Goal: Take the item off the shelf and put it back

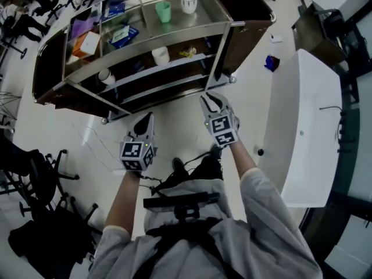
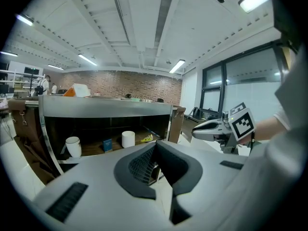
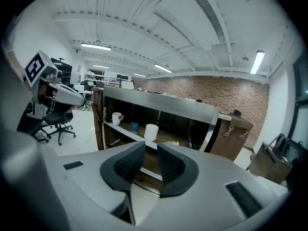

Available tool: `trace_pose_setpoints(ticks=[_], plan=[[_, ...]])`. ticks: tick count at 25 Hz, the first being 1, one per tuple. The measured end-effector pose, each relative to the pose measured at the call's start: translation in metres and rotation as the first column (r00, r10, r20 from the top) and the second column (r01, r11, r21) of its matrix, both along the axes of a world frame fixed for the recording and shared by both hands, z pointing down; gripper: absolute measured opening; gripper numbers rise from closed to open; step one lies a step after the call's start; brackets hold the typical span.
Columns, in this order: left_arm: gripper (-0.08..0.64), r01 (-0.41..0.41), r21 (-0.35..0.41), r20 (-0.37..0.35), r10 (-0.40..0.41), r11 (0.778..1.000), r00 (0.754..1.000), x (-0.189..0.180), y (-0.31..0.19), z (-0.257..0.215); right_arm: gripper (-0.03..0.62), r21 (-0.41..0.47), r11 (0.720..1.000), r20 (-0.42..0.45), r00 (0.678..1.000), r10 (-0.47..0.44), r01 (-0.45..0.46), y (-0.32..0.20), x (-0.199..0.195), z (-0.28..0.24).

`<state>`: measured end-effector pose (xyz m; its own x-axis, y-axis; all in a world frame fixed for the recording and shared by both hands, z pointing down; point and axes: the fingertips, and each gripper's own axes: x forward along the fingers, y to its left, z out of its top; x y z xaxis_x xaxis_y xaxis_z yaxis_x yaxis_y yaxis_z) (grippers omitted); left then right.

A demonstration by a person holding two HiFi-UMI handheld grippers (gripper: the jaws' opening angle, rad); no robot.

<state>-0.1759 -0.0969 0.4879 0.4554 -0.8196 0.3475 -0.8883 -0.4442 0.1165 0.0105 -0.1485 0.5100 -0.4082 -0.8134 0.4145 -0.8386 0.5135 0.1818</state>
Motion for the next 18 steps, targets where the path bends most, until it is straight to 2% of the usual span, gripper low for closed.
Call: trace_pose_setpoints(ticks=[4, 8, 13, 18], plan=[[0.006, 0.022, -0.010, 0.018, -0.022, 1.000, 1.000, 0.010, -0.031, 0.009, 0.183, -0.028, 0.998, -0.058, 0.997, -0.056, 0.055, -0.046, -0.005, 0.022], [0.006, 0.081, -0.029, 0.010, -0.080, 0.996, 0.997, 0.020, -0.060, 0.026, 0.249, -0.051, 0.994, -0.110, 0.988, -0.106, 0.101, -0.094, -0.001, 0.045], [0.006, 0.129, -0.057, 0.021, -0.128, 0.990, 0.992, 0.032, -0.091, 0.050, 0.302, -0.076, 0.990, -0.161, 0.978, -0.130, 0.119, -0.153, 0.002, 0.076], [0.006, 0.141, -0.090, 0.031, -0.139, 0.986, 0.990, 0.049, -0.119, 0.076, 0.304, -0.075, 0.987, -0.201, 0.967, -0.157, 0.145, -0.201, -0.003, 0.104]])
